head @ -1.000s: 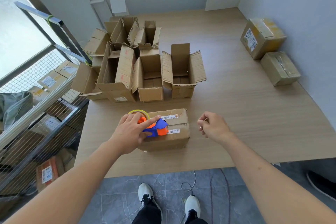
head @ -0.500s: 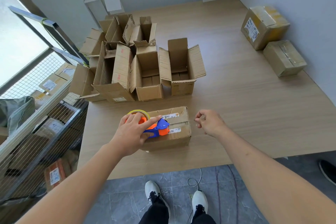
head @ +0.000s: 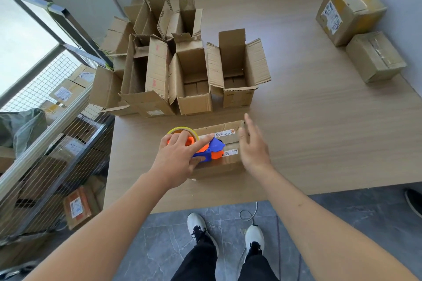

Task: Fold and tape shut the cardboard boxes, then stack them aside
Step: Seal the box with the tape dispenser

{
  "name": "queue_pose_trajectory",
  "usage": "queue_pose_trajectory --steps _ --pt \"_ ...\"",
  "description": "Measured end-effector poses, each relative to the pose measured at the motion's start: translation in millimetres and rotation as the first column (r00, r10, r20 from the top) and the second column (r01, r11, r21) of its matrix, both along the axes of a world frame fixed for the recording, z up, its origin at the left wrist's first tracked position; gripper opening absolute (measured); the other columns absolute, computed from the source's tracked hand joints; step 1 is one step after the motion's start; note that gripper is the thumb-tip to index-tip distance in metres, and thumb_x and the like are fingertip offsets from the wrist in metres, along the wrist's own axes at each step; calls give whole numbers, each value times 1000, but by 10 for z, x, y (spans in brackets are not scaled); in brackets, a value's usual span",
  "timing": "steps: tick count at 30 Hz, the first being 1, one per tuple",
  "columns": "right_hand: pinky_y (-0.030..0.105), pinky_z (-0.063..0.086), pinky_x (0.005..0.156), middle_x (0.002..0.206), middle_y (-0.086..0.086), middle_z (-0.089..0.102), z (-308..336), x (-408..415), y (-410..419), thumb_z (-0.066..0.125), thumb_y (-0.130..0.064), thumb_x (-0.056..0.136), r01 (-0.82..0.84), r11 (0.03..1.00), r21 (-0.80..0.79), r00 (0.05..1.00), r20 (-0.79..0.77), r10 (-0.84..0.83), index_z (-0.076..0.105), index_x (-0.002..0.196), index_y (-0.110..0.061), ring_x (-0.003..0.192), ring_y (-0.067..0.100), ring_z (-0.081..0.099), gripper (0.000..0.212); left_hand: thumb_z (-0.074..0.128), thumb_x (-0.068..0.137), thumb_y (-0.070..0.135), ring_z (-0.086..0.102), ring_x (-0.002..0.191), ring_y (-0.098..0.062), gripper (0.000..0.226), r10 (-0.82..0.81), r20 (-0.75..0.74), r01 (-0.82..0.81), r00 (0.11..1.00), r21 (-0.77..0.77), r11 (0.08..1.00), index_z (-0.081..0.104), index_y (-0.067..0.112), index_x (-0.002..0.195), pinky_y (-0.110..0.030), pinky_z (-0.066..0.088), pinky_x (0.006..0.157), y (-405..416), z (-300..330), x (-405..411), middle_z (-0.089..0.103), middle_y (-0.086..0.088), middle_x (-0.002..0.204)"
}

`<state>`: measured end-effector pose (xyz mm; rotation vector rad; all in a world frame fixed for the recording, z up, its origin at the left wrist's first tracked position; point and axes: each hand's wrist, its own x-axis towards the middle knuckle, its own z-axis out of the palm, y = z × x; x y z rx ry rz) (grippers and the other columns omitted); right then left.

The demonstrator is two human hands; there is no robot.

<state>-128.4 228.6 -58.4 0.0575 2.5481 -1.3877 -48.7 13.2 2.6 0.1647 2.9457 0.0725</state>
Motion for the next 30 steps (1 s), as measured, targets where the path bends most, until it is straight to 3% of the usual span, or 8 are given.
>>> queue_pose_trajectory --steps 5,9,12,18,22,25,27,30 --pt "41 44 97 165 -11 26 -112 80 -131 30 -45 110 -53 990 129 998 -39 58 16 159 -48 145 14 36 51 39 104 54 47 120 -26 62 -82 61 82 995 2 997 3 60 154 -42 33 105 -46 144 -72 46 1 134" --pt "42 48 91 165 -13 26 -103 96 -126 25 -51 109 -89 978 189 994 -51 100 13 159 -50 143 14 39 52 34 105 56 53 90 -22 56 -149 206 127 967 116 985 -1 73 146 -38 44 84 -224 407 -240 50 2 110" --pt "41 51 84 163 -15 29 -52 92 -157 21 -55 107 -104 967 234 992 -44 117 8 159 -52 137 14 46 53 39 106 53 54 93 -17 54 -128 376 51 918 209 977 8 77 142 -37 45 83 -432 565 -368 52 7 107" --pt "37 47 73 157 -18 36 5 85 -165 17 -57 106 -128 948 292 989 -32 144 4 158 -54 120 15 54 53 49 107 39 46 130 -5 48 -97 589 -177 802 390 904 36 70 141 -33 35 107 -1119 572 -231 46 34 145" --pt "36 44 72 152 -17 39 24 81 -187 19 -56 107 -111 932 345 990 -38 133 4 158 -53 114 18 55 53 49 107 35 53 115 10 45 -56 670 -334 740 439 834 44 70 135 -22 39 94 -1529 430 -19 52 45 127" --pt "37 43 72 148 -13 42 10 80 -193 19 -56 107 -117 915 386 987 -56 150 5 158 -52 113 20 55 54 49 107 36 60 108 0 42 -30 695 -428 719 476 769 47 68 134 -21 42 88 -1698 230 75 63 36 118" --pt "40 46 74 148 -6 40 -3 99 -237 17 -57 106 -98 868 487 987 -65 148 4 159 -50 112 24 54 55 49 108 35 60 108 -4 41 -43 692 -436 720 500 749 48 65 136 -20 42 89 -1707 91 70 64 36 113" --pt "49 47 90 148 16 35 -46 135 -385 34 -47 108 56 671 740 979 -172 108 18 161 -35 116 35 49 57 49 108 33 56 110 0 41 -75 666 -405 743 536 741 48 64 135 -21 41 93 -1679 -90 -4 61 37 115"
